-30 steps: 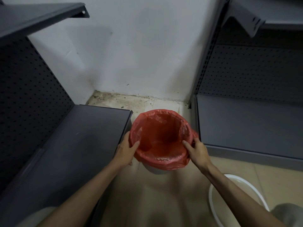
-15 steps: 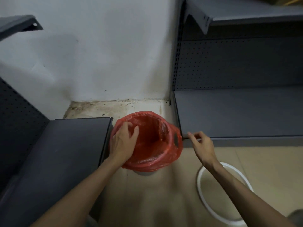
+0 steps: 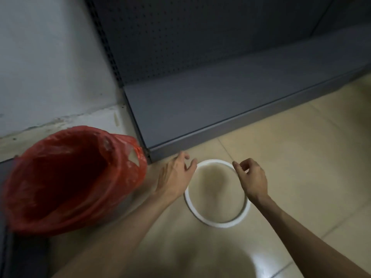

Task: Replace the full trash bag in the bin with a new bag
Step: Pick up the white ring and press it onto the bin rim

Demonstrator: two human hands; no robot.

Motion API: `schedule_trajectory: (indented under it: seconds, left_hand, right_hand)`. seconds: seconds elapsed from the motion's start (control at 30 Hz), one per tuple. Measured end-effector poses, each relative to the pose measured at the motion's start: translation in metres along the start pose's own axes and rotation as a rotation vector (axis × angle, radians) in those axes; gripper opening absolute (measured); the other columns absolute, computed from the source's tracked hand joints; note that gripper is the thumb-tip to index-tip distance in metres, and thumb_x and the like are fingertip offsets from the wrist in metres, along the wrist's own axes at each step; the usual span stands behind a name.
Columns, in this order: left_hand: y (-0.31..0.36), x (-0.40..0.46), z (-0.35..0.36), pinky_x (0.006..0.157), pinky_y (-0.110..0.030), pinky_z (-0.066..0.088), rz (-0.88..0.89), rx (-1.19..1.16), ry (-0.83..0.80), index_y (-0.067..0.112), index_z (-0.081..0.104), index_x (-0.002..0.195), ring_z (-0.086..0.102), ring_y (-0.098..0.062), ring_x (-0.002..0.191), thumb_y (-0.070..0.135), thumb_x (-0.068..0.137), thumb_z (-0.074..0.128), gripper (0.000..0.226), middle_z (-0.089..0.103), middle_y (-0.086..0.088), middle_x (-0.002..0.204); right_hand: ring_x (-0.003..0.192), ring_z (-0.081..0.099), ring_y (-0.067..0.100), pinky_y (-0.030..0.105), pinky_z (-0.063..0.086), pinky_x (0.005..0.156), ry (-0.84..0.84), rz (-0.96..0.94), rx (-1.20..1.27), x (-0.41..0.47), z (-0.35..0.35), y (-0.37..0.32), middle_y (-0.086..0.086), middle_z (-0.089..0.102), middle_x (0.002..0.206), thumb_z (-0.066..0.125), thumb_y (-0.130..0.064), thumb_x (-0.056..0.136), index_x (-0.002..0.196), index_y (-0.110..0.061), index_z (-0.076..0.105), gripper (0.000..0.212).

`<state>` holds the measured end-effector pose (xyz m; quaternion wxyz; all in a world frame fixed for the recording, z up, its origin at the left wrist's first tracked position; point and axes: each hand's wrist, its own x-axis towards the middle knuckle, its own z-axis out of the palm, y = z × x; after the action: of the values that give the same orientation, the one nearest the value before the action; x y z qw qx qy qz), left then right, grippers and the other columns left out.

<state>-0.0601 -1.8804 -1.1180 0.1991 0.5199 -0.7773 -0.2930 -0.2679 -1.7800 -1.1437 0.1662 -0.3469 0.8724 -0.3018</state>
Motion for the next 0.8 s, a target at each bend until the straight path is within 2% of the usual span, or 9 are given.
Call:
schedule_trajectory:
  seconds: [0.13, 0.27, 0.43, 0.57, 0.67, 0.8]
  left_hand:
    - [-0.033, 0.0, 0.056, 0.079, -0.043, 0.051, -0.131, 0.082, -0.129, 0.02, 0.054, 0.109, 0.063, -0.036, 0.091, 0.051, 0.092, 0.049, 0.036, 0.068, -0.009, 0.089]
    - [-0.058, 0.003, 0.087, 0.073, -0.038, 0.048, -0.161, 0.239, -0.139, 0.018, 0.05, 0.109, 0.063, -0.037, 0.093, 0.051, 0.094, 0.045, 0.036, 0.068, -0.012, 0.098]
    - [-0.071, 0.007, 0.104, 0.069, -0.038, 0.045, -0.124, 0.397, -0.149, 0.016, 0.049, 0.109, 0.065, -0.036, 0.091, 0.047, 0.095, 0.047, 0.033, 0.069, -0.014, 0.099]
    - [-0.078, 0.008, 0.109, 0.07, -0.04, 0.047, -0.08, 0.389, -0.183, 0.016, 0.046, 0.107, 0.065, -0.035, 0.09, 0.038, 0.097, 0.047, 0.024, 0.067, -0.013, 0.099]
    - [-0.076, 0.008, 0.106, 0.072, -0.042, 0.05, -0.045, 0.382, -0.209, 0.015, 0.046, 0.105, 0.064, -0.036, 0.089, 0.033, 0.098, 0.045, 0.02, 0.067, -0.014, 0.097]
    - [-0.063, 0.009, 0.095, 0.066, -0.04, 0.045, -0.028, 0.348, -0.189, 0.013, 0.045, 0.103, 0.064, -0.035, 0.084, 0.03, 0.098, 0.046, 0.018, 0.067, -0.014, 0.095]
  right_hand:
    - [0.08, 0.053, 0.02, 0.032, 0.04, 0.069, 0.009, 0.059, -0.087, -0.002, 0.019, 0.058, 0.004, 0.062, 0.092, 0.057, -0.043, 0.092, 0.094, -0.011, 0.058, 0.033]
    - [0.088, 0.058, 0.029, 0.036, 0.044, 0.071, -0.002, 0.111, -0.173, -0.004, 0.037, 0.097, 0.008, 0.06, 0.096, 0.054, -0.044, 0.092, 0.097, -0.009, 0.054, 0.035]
    - [0.087, 0.057, 0.031, 0.036, 0.043, 0.069, -0.008, 0.117, -0.189, -0.011, 0.053, 0.125, 0.008, 0.057, 0.097, 0.056, -0.043, 0.092, 0.099, -0.009, 0.049, 0.036]
    - [0.085, 0.057, 0.032, 0.033, 0.036, 0.067, -0.008, 0.119, -0.191, -0.012, 0.061, 0.132, 0.004, 0.052, 0.094, 0.055, -0.036, 0.092, 0.099, -0.01, 0.048, 0.029]
    - [0.085, 0.057, 0.033, 0.034, 0.038, 0.067, -0.008, 0.123, -0.187, -0.011, 0.061, 0.131, 0.009, 0.056, 0.097, 0.056, -0.027, 0.092, 0.099, -0.008, 0.048, 0.022]
    - [0.081, 0.055, 0.031, 0.036, 0.041, 0.067, 0.034, 0.083, -0.154, -0.012, 0.045, 0.119, 0.008, 0.054, 0.096, 0.054, -0.022, 0.093, 0.1, -0.009, 0.048, 0.016]
